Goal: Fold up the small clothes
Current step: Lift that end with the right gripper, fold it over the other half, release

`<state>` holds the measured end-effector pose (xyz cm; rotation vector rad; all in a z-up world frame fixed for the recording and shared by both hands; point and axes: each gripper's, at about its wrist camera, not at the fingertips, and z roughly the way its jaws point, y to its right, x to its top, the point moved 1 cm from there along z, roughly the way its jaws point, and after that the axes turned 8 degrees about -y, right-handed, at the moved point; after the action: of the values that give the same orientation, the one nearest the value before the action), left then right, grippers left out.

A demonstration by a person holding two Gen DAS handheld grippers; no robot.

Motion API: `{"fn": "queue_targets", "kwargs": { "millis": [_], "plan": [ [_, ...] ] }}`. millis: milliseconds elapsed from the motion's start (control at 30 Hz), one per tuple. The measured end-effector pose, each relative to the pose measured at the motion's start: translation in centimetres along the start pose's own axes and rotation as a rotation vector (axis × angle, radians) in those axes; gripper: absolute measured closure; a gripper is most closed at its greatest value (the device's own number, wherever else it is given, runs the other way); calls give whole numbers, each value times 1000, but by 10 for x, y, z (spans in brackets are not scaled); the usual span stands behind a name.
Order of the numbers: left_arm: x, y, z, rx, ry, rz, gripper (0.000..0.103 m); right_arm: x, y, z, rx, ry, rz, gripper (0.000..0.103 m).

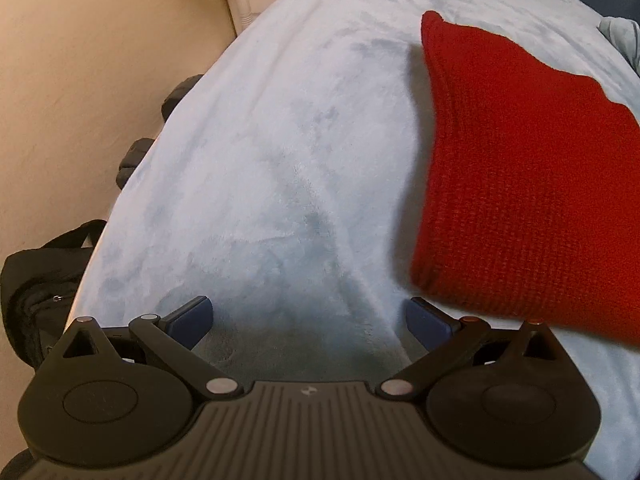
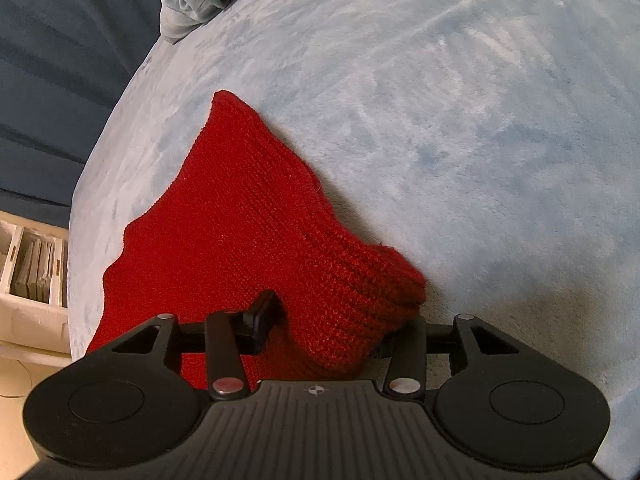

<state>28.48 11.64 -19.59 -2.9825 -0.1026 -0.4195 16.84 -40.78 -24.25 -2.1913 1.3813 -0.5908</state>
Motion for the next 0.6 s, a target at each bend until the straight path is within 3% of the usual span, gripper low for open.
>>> {"fn": "queue_targets", "kwargs": {
  "millis": [200,267,400,500,600],
  "plan": [
    [1,-5,9,-41,51,-32,0,0,-8,0,-39,5,-38,58],
    [0,-5,10,-43,82,-27,0,-2,-15,0,-72,14,-61,69],
    [1,-5,10,-58,117,-3,0,-5,-63,-8,-252,42,-192,80],
    [2,-6,11,-70,110,-7,0,-15,-130,-20,-368,137,-380,87],
    [4,-11,10,-95,100,-14,0,-67,-222,-27,-408,301,-762,88]
  ]
}}
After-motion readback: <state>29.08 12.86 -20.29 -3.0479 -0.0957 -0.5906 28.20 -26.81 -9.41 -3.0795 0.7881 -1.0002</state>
